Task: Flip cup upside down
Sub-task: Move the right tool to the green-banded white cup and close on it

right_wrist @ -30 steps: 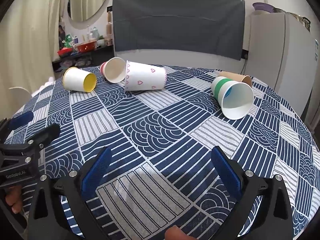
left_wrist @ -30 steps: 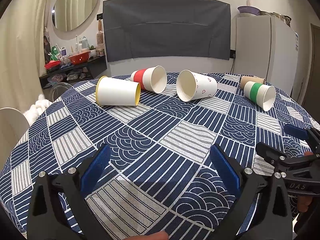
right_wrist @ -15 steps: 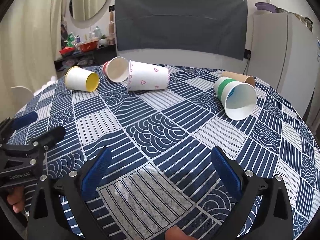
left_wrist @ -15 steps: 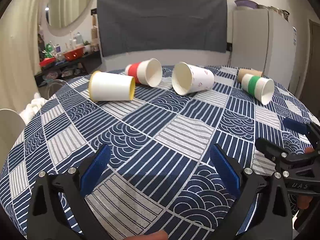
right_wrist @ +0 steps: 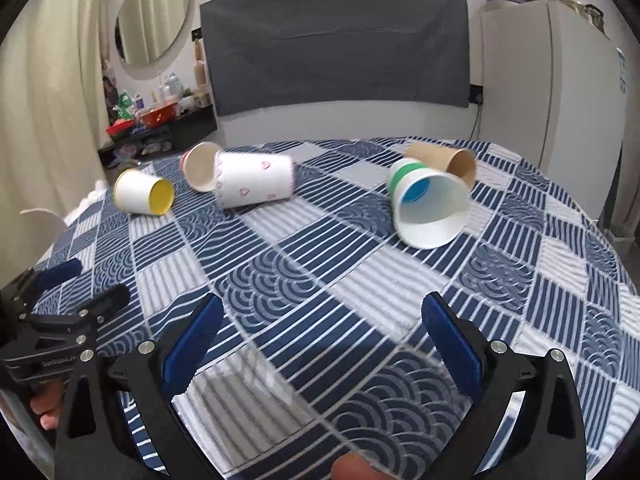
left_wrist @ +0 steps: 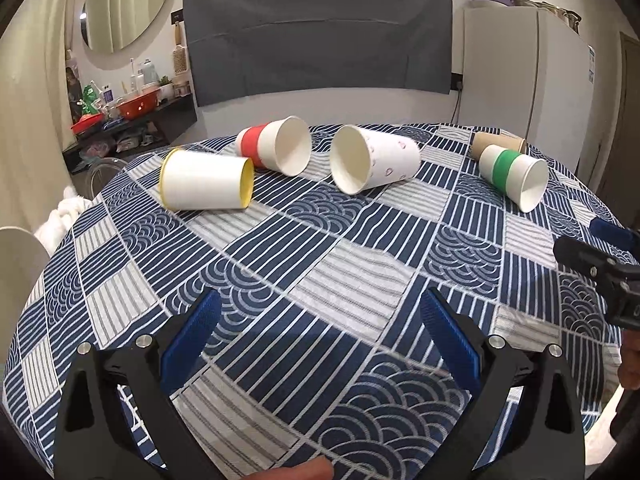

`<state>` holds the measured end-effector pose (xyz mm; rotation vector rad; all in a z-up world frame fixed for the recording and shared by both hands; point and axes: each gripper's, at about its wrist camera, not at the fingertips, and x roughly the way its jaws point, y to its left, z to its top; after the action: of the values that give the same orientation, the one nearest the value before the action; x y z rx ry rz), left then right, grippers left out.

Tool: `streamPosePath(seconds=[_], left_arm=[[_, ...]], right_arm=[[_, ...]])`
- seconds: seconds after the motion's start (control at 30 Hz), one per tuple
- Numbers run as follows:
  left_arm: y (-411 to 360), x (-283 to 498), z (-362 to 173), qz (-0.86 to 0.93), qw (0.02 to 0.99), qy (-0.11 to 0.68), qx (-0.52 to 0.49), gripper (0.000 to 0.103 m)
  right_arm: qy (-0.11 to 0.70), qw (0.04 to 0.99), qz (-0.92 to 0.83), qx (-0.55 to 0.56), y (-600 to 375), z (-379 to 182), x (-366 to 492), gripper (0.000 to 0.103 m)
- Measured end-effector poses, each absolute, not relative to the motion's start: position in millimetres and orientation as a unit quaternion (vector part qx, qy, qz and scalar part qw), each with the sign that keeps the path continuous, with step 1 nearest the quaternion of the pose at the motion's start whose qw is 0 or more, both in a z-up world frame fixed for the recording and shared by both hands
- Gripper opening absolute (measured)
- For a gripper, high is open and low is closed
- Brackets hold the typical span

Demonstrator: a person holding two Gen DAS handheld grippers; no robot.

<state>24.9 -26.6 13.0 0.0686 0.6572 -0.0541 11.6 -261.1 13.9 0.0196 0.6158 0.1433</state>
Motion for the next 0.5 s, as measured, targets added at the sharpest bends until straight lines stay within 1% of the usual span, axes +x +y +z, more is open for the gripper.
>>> streamPosePath(seconds=[0.33,0.5], left_arm=[[-65,63,58,-0.046,0.945,0.320,0.047,0.097],[-80,93,67,-0.053,0.941,0.333,0.043,0.097]], right_arm=[[0.313,0.949,0.029,0.008,-308,50,45,0.095],[0.315,0.949,0.013,-0.006,-321,62,63,0.095]])
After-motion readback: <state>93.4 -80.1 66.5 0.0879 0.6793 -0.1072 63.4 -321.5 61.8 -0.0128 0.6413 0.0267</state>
